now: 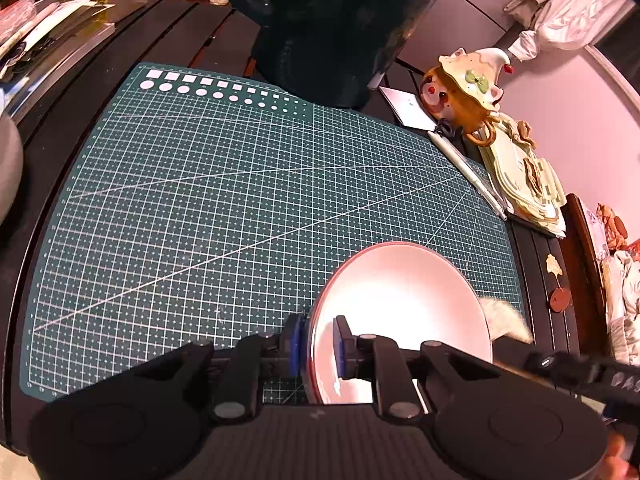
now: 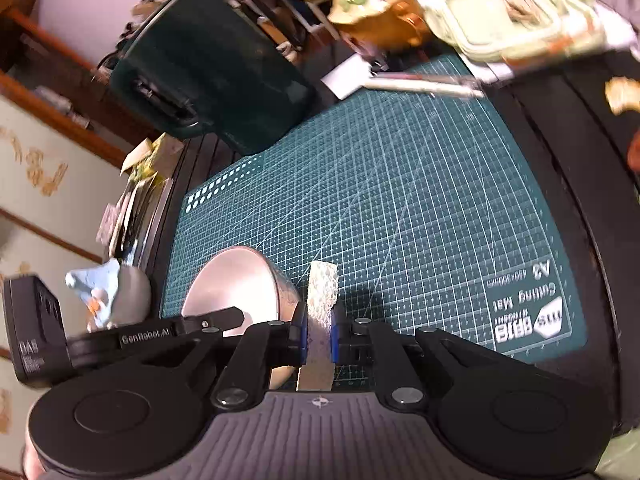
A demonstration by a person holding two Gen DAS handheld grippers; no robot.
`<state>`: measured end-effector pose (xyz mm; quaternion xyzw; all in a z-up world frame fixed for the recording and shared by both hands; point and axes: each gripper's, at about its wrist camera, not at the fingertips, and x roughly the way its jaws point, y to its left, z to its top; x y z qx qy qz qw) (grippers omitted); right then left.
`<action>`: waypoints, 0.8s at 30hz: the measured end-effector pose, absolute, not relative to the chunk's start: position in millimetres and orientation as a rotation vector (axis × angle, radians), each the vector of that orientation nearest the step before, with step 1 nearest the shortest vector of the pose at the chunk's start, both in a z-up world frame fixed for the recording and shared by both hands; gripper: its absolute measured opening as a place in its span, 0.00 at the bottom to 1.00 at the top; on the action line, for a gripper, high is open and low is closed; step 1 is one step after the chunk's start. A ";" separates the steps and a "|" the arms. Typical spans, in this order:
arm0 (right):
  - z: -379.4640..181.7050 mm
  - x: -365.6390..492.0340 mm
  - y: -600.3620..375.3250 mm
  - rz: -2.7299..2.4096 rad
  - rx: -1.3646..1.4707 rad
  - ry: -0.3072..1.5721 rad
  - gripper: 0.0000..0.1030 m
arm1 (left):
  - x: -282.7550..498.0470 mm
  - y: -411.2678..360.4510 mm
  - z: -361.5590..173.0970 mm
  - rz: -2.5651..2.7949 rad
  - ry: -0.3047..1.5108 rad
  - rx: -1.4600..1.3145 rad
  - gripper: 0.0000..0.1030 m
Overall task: Clean bowl
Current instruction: 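Tilt the bowl with the left gripper while the right gripper lifts the sponge out, then press the cream sponge against the bowl's outer wall with the right gripper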
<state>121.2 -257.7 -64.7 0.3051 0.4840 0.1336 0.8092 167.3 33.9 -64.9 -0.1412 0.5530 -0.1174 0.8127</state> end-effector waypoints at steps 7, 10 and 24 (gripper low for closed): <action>-60.6 116.1 -247.3 0.291 0.605 1.023 0.10 | 166.8 34.7 -64.6 -0.247 1.182 -0.311 0.15; -66.4 116.3 -243.9 0.289 0.602 1.050 0.10 | 166.6 35.7 -64.9 -0.247 1.183 -0.318 0.15; -66.2 115.6 -250.2 0.281 0.665 1.037 0.10 | 168.0 34.0 -65.6 -0.248 1.188 -0.308 0.15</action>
